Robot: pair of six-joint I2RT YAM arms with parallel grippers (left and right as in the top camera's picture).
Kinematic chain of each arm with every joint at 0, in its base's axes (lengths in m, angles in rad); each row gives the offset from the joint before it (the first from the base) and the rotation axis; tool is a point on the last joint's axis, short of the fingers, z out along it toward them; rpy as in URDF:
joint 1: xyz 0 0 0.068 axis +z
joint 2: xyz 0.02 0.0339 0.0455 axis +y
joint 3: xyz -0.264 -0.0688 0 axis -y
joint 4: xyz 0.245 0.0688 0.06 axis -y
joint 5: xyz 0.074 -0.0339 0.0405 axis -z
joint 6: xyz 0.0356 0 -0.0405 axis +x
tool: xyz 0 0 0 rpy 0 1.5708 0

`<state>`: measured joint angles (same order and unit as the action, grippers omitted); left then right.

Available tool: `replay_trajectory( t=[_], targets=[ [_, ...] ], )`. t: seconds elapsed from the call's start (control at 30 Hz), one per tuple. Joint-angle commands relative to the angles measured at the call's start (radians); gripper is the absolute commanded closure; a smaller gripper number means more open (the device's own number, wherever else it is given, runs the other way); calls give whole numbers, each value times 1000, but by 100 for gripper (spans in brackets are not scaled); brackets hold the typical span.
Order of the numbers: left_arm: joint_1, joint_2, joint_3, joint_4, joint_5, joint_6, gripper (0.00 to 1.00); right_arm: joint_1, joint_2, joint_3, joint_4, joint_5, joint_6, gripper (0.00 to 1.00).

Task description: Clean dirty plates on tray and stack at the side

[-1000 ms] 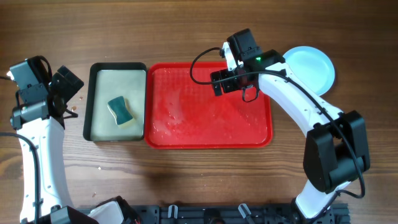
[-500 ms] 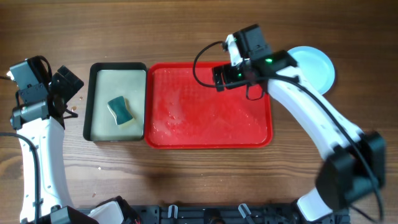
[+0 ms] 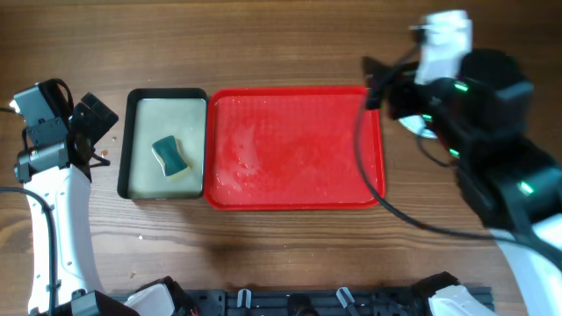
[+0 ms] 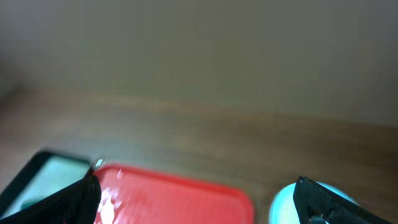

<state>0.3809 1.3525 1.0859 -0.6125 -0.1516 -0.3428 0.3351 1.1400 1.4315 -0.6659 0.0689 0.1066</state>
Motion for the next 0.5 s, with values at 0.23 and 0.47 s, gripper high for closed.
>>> replay_trajectory(
  t=[0.23, 0.47],
  targets=[
    [5, -18, 14, 3, 5, -10, 0, -218, -385, -260, 55, -55, -9, 0],
    [5, -18, 14, 3, 5, -10, 0, -272, -740, -735, 260, -68, 6, 0]
  ],
)
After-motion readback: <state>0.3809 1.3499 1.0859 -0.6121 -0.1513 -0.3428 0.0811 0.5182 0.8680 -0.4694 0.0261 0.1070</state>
